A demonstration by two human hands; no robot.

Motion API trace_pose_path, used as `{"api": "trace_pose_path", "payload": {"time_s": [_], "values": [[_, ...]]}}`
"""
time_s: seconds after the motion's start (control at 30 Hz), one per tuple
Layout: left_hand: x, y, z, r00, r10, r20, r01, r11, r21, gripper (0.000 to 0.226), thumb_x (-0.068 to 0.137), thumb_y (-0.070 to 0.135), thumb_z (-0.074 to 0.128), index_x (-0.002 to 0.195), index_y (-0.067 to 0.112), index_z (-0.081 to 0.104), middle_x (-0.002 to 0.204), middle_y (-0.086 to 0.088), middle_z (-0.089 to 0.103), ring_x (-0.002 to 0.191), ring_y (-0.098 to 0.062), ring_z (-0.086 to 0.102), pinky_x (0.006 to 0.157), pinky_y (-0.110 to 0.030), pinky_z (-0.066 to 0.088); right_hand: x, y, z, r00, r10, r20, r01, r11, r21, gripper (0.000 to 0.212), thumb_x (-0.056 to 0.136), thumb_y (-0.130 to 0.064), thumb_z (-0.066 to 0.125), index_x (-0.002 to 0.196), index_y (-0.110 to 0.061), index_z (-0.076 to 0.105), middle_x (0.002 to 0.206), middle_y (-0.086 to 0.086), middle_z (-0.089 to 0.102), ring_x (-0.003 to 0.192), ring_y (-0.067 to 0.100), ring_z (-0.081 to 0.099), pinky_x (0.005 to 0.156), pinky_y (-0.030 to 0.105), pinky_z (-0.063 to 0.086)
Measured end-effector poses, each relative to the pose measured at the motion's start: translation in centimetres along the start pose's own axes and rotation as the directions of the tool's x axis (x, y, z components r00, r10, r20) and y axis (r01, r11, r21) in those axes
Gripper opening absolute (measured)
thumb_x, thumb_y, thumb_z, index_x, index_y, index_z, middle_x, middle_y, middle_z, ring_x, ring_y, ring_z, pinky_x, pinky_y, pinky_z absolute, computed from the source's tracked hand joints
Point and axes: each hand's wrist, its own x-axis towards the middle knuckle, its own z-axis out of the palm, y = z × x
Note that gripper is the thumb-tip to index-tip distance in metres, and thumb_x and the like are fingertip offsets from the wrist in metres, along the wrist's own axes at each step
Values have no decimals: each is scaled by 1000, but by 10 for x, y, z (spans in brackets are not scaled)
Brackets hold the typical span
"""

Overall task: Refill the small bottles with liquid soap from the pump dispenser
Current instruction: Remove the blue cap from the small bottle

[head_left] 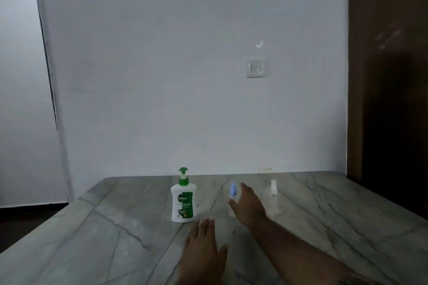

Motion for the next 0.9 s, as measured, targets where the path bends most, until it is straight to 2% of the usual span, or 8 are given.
{"api": "trace_pose_path", "payload": {"time_s": [0.17,0.33,0.47,0.63,0.83,0.9], "values": [[6,-2,7,1000,1,17,-1,1000,4,76,93,61,43,157,30,15,165,9,14,153,-17,5,123,-37,12,9,0,11,999,53,-2,-53,998,27,64,90,-49,56,142,-18,37,141,3,51,124,22,54,99,34,46],[4,-6,13,1000,27,-13,-27,1000,-12,73,92,59,45,156,32,20,163,11,19,152,-18,8,122,-36,14,11,-2,19,997,20,-70,-19,1000,14,38,94,-46,49,120,-19,54,120,0,64,106,19,63,87,30,53],[2,-6,10,998,25,-56,-26,999,-21,71,92,59,45,154,35,21,162,12,20,151,-17,11,121,-34,17,11,-3,20,992,29,-120,-28,1000,11,47,99,-51,30,103,-17,61,101,0,69,90,16,65,78,28,54],[-1,-2,4,995,24,-92,-27,999,-32,67,93,57,44,153,36,23,162,14,20,151,-16,11,122,-33,17,13,-4,20,995,22,-99,-29,997,-65,40,99,-47,38,107,-15,61,102,0,70,91,17,66,76,26,52],[-4,0,-3,980,61,-191,-83,991,-107,62,96,54,43,152,33,26,157,15,29,145,-9,23,118,-23,21,0,-14,0,987,-80,-143,79,997,-9,45,99,-51,31,83,-17,56,84,3,67,78,21,64,68,32,51],[-4,3,-6,973,57,-225,-98,980,-174,63,96,52,45,153,30,26,156,13,32,143,-7,28,117,-20,23,-9,-24,-13,982,-112,-151,117,993,24,49,98,-53,30,83,-16,58,79,1,66,73,17,62,67,32,52]]}}
